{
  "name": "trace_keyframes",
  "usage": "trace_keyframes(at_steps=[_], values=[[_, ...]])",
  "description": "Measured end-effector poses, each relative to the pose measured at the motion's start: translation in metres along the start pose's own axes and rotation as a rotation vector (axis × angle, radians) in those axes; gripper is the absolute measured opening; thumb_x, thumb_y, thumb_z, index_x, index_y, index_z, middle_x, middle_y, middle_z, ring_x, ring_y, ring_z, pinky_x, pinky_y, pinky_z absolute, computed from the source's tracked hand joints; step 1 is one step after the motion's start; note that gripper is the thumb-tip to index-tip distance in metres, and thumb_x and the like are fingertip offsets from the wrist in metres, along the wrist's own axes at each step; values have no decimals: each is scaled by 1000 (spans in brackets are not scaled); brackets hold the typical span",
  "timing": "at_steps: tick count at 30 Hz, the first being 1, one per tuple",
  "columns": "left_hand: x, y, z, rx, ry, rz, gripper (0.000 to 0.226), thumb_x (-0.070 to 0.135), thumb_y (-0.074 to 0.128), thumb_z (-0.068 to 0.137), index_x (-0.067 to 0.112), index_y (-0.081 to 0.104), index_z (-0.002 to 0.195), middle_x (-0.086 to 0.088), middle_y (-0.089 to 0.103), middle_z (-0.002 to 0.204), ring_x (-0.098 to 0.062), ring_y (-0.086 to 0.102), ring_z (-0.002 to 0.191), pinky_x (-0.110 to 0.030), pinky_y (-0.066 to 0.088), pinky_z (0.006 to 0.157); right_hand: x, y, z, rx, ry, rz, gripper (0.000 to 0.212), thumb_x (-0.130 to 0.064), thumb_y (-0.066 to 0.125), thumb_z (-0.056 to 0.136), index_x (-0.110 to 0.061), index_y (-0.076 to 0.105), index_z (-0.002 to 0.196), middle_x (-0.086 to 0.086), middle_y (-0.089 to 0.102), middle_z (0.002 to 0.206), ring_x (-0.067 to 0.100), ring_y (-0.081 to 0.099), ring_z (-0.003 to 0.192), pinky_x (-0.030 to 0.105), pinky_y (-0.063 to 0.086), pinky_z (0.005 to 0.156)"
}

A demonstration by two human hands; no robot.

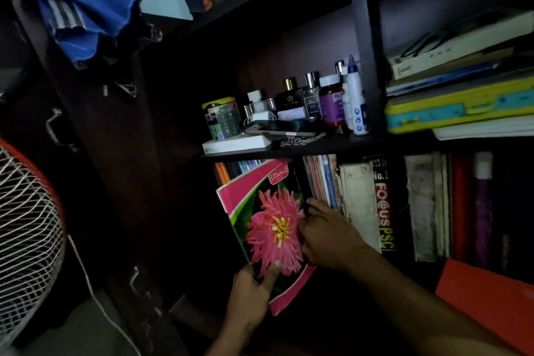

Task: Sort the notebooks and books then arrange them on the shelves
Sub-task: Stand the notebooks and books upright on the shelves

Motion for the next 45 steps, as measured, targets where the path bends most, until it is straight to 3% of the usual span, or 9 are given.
trace_keyframes(at_steps=[8, 13, 18, 23, 28, 33, 38, 41, 45], values=[[11, 38, 22, 154, 16, 104, 56, 66, 56, 85, 15, 69, 102, -6, 71, 88, -32, 68, 90, -42, 54, 79, 1, 5, -1, 123, -9, 23, 35, -46, 69, 70, -16, 71, 87, 1, 73, 82, 17, 66, 92, 36, 26, 115], [36, 53, 39, 112, 131, 204, 43, 58, 54, 91, 33, 54, 126, 5, 67, 120, -23, 65, 108, -37, 53, 87, 4, 14, -2, -10, -12, -76, 51, -48, 70, 69, -9, 73, 101, 5, 74, 90, 22, 66, 100, 40, 19, 118], [42, 41, 33, 204, 221, 83, 44, 29, 67, 85, 40, 36, 114, 4, 61, 97, -20, 60, 75, -33, 49, 67, 2, 12, -2, 44, -20, -85, 47, -47, 63, 77, -10, 71, 103, 4, 73, 86, 22, 66, 97, 38, 18, 120], [44, 41, 57, 170, 267, 104, 34, 22, 70, 90, 34, 41, 101, 6, 61, 84, -13, 61, 72, -34, 50, 67, -2, 7, -3, 159, 51, -2, 44, -44, 45, 89, -9, 66, 106, 6, 72, 80, 21, 65, 92, 35, 19, 120], [50, 57, 91, 199, 232, 47, 31, 3, 67, 84, 22, 43, 88, -3, 58, 69, -17, 53, 62, -36, 47, 61, 2, 16, -6, 38, 15, -61, 60, -49, 60, 81, -5, 62, 121, 7, 73, 95, 21, 63, 107, 39, 21, 124], [41, 55, 85, 183, 246, 4, 27, 20, 71, 92, 27, 45, 90, 3, 60, 70, -11, 58, 63, -35, 51, 62, 4, 20, -6, 46, 4, -79, 55, -46, 62, 83, -3, 68, 117, 7, 74, 91, 22, 64, 104, 40, 21, 122], [1, 61, 23, -101, 249, 83, 26, 31, 67, 88, 40, 49, 106, 9, 68, 98, -5, 66, 91, -35, 52, 85, 4, 16, -4, 38, -4, -72, 33, -41, 55, 82, -11, 68, 91, 4, 70, 78, 22, 63, 97, 37, 9, 124], [12, 68, -14, -336, 232, 238, 61, 75, 61, 74, 46, 41, 124, 19, 57, 120, 1, 54, 113, -26, 45, 98, 5, 15, -3, -2, -11, -100, 38, -39, 68, 65, -10, 72, 89, 4, 69, 71, 23, 65, 90, 38, 13, 122], [23, 69, -16, -355, 239, 564, 83, 90, 37, 76, 26, 41, 130, 4, 46, 133, -18, 42, 129, -32, 34, 107, 1, 18, -2, -51, -4, -85, 41, -27, 79, 54, -9, 72, 90, 3, 69, 70, 23, 67, 81, 39, 16, 120]])
Point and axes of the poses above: each hand's wrist, its own z-axis towards the middle knuckle, its own y-axis out of the palm, x = y × z, the point moved 2 cm from there along z, towards the middle knuckle
